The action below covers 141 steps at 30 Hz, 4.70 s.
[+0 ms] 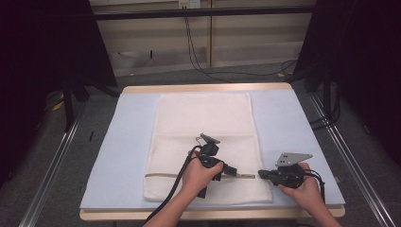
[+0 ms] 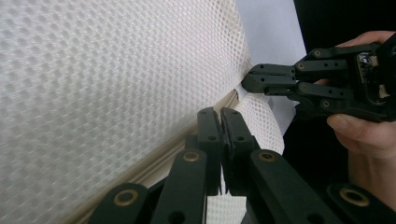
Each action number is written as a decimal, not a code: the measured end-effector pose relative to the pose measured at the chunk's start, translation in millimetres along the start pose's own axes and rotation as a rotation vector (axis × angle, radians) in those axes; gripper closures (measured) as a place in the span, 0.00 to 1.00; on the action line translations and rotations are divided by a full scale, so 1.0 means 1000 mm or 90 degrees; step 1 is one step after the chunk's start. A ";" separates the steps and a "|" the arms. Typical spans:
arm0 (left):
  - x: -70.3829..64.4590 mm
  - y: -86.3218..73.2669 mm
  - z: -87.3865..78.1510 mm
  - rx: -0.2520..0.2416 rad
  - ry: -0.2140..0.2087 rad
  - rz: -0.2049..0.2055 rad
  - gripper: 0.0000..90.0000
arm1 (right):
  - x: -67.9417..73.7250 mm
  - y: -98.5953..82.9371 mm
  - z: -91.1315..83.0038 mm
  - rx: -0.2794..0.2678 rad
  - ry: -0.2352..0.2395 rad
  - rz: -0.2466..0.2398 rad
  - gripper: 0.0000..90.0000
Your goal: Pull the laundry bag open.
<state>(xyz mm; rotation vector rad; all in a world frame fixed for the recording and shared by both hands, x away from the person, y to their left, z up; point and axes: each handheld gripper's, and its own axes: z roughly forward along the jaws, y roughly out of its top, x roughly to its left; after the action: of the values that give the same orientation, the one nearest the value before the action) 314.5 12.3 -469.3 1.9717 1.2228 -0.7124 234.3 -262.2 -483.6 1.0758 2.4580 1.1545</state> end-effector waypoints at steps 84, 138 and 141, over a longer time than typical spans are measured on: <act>0.040 -0.021 -0.059 -0.026 0.011 -0.035 0.97 | 0.000 0.000 0.000 0.000 0.000 0.001 1.00; 0.059 -0.033 -0.104 -0.049 0.015 -0.046 0.97 | -0.001 0.000 0.000 -0.002 0.004 0.011 1.00; 0.062 -0.035 -0.109 -0.052 0.018 -0.049 0.97 | -0.001 0.000 0.000 -0.002 0.003 0.011 1.00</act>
<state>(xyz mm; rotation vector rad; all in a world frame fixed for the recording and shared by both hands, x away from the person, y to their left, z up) 317.3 142.5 -459.4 1.8830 1.3301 -0.6644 234.6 -262.6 -484.0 1.0976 2.4548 1.1677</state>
